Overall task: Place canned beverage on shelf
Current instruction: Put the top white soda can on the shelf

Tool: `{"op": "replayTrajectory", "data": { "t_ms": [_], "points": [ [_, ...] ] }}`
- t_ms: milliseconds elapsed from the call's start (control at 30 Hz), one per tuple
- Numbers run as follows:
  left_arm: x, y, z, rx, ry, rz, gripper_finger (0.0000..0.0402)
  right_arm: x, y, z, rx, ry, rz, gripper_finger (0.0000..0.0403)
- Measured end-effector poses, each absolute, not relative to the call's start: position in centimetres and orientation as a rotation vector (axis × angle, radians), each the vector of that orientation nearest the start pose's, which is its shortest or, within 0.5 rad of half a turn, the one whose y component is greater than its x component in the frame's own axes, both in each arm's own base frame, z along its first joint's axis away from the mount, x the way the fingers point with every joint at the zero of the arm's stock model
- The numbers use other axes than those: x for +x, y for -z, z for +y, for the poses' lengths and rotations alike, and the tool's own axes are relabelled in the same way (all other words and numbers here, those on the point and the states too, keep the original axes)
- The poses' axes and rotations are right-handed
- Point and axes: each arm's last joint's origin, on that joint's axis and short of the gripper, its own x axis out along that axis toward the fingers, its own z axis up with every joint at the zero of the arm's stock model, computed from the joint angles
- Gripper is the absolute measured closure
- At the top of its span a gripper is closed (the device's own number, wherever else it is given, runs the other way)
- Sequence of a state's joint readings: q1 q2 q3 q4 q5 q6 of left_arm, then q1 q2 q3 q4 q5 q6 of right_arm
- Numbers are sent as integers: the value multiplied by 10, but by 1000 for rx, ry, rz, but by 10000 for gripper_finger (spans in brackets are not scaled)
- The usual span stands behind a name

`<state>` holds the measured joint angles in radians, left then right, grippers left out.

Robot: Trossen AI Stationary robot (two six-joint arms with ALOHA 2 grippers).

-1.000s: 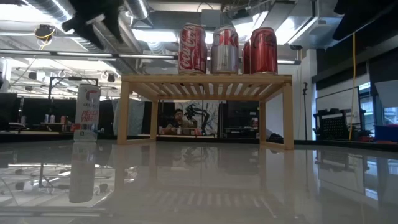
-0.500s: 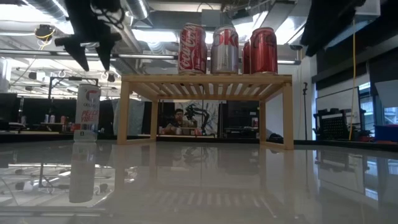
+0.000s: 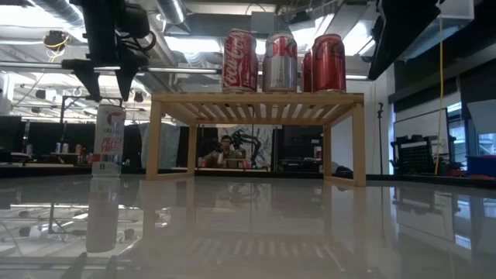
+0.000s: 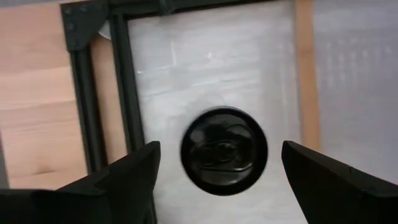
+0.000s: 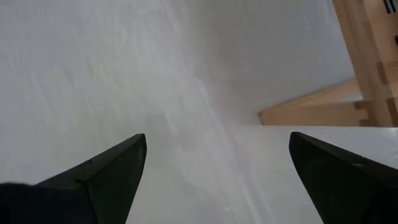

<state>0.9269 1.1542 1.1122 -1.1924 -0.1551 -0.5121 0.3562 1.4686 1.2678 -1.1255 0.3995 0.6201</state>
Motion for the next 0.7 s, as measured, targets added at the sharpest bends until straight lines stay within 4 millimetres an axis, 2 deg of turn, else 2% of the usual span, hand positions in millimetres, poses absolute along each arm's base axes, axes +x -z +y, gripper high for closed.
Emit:
{"op": "replayTrajectory", "data": {
  "t_ms": [167, 700],
  "points": [
    [113, -300, 160, -908, -1214, 969, 77, 257, -284, 77, 35, 397, 1163, 20],
    [118, -284, 177, -898, -1176, 1086, 77, 260, -285, 77, 43, 397, 1130, 20]
  ]
}}
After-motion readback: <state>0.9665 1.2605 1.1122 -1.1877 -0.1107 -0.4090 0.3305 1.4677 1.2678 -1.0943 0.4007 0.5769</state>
